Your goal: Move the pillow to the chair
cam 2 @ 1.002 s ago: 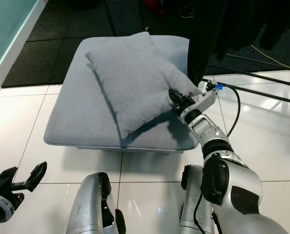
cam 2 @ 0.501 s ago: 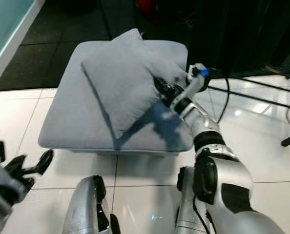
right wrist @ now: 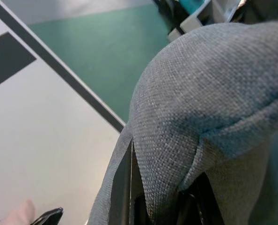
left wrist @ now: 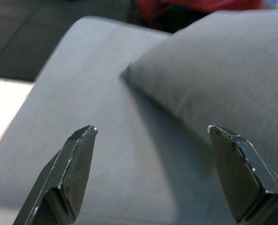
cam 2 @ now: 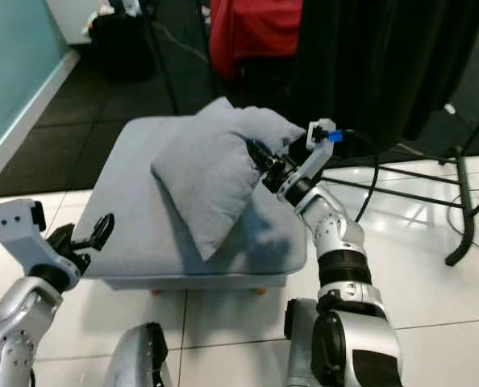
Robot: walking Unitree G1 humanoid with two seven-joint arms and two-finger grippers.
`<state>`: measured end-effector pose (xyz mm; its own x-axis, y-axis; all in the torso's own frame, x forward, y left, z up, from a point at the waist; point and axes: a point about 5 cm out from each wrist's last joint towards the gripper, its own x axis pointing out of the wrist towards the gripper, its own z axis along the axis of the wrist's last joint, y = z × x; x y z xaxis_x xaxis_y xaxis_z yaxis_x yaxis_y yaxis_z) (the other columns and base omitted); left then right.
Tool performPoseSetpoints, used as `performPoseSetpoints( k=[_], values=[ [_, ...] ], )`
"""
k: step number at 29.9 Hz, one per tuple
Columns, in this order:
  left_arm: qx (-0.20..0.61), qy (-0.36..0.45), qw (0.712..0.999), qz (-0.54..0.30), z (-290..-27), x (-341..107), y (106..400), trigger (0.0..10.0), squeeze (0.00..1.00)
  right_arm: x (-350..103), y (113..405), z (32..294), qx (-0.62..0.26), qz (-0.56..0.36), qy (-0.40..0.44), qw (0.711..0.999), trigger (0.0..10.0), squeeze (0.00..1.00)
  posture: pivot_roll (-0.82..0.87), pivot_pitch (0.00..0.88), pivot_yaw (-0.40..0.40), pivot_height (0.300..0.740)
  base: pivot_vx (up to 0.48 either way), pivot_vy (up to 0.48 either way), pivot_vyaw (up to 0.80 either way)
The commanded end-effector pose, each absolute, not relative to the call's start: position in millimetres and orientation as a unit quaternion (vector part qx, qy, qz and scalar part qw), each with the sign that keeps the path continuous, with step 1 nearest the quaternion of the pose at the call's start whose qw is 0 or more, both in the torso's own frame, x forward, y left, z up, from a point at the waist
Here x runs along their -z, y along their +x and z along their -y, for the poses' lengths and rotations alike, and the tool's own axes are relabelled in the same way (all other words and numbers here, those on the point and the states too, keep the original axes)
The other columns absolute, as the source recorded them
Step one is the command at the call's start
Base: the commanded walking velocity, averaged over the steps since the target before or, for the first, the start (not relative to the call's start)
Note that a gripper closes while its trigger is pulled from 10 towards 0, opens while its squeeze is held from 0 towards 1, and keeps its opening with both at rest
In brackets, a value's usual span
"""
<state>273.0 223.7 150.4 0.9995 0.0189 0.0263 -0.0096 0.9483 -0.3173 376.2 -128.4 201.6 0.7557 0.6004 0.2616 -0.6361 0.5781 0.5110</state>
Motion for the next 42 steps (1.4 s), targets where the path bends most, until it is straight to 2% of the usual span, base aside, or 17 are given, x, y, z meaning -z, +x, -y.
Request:
performPoseSetpoints(
  k=[1,7,19,31,42],
  values=[
    [-0.014,-0.158,0.987,0.008,-222.1,-143.9,277.2,10.0,0.00,-209.3,372.3,120.4,-0.367,0.044,0.288,0.883,0.0,0.00,-0.19,0.000,0.056,0.495,0.000,0.000,0.00],
    [-0.029,-0.164,0.986,-0.006,-217.4,-129.2,287.4,10.0,0.00,-186.0,361.1,118.9,-0.347,0.000,0.278,0.896,0.0,0.00,-0.19,0.000,0.052,0.509,0.000,0.000,0.00],
    [-0.053,-0.175,0.983,-0.024,-217.1,-109.1,289.7,10.0,0.00,-177.3,347.3,98.3,-0.368,-0.029,0.278,0.887,0.0,0.00,-0.16,0.000,0.047,0.542,0.000,0.000,0.00],
    [-0.066,-0.197,0.978,-0.016,-215.1,-103.7,291.7,10.0,0.00,-176.0,351.0,123.2,-0.330,-0.038,0.265,0.905,0.0,0.00,-0.13,0.000,0.008,0.584,0.000,0.000,0.00],
    [-0.065,-0.190,0.979,-0.025,-212.1,-96.2,288.5,10.0,0.00,-175.0,352.4,129.2,-0.317,-0.040,0.260,0.911,0.0,0.00,-0.12,0.000,0.006,0.627,0.000,0.000,0.00]
  ],
)
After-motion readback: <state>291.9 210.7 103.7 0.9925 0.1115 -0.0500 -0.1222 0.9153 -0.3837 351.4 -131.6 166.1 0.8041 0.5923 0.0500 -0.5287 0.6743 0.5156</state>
